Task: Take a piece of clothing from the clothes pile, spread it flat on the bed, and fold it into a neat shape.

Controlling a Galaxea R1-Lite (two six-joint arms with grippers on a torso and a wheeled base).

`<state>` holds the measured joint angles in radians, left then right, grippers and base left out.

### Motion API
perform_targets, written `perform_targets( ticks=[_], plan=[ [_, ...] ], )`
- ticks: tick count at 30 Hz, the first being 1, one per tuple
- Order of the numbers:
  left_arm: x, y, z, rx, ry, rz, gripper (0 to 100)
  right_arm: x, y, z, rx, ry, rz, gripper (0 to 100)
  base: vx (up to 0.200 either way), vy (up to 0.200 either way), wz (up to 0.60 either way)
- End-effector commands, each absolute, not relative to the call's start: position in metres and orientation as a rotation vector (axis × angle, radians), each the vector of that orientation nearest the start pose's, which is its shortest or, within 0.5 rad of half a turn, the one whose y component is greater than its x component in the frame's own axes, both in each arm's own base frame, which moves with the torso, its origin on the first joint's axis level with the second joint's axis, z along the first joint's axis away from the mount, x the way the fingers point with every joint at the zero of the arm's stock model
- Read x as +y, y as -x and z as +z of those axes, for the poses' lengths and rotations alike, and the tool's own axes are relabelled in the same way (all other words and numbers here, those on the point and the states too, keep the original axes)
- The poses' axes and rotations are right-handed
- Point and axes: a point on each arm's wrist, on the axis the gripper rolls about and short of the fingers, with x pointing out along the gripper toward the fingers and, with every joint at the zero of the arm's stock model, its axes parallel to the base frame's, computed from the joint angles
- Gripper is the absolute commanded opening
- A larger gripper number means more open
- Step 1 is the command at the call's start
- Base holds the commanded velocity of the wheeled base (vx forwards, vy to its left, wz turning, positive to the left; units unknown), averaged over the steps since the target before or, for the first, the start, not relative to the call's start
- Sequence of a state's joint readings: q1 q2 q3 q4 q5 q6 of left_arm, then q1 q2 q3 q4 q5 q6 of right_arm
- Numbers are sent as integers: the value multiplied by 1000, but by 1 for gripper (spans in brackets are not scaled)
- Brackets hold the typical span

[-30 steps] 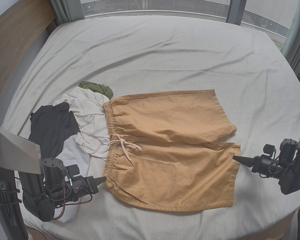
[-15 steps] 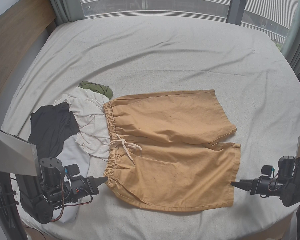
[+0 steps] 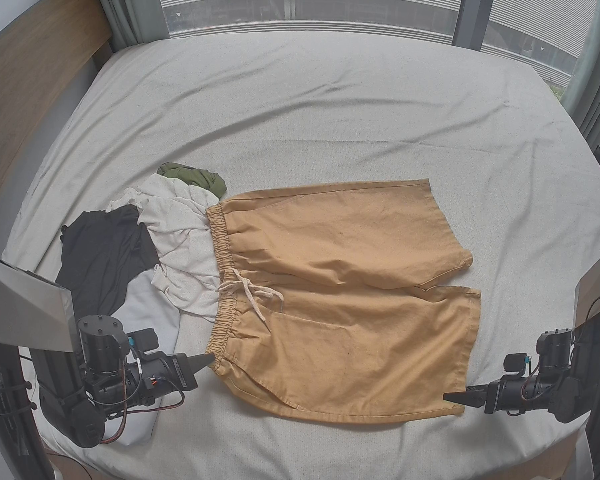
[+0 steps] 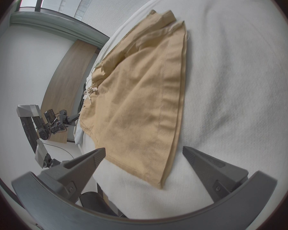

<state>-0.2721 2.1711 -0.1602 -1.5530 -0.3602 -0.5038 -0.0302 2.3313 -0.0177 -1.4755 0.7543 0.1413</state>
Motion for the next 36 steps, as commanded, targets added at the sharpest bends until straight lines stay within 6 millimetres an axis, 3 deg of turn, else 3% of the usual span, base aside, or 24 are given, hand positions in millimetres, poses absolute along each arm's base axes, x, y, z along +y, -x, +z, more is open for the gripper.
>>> perform_targets(
  ticks=[1, 11, 12, 26, 32, 36],
  plan=[
    [-76, -243, 13, 609, 500, -490, 0, 12, -202, -38, 899, -472, 626, 100, 0, 0, 0],
    [-76, -243, 12, 611, 500, -489, 0, 14, -199, -41, 937, -485, 625, 100, 0, 0, 0],
    [-76, -244, 12, 609, 500, -488, 0, 14, -199, -42, 943, -487, 624, 0, 0, 0, 0],
    [-74, -242, 13, 615, 506, -487, 0, 10, -198, -36, 933, -495, 607, 0, 0, 0, 0],
    [-68, -220, 6, 719, 512, -501, 0, 10, -191, -24, 955, -500, 603, 0, 0, 0, 0],
    [-62, -216, 5, 736, 513, -501, 0, 10, -190, -22, 959, -501, 602, 0, 0, 0, 0]
  ],
)
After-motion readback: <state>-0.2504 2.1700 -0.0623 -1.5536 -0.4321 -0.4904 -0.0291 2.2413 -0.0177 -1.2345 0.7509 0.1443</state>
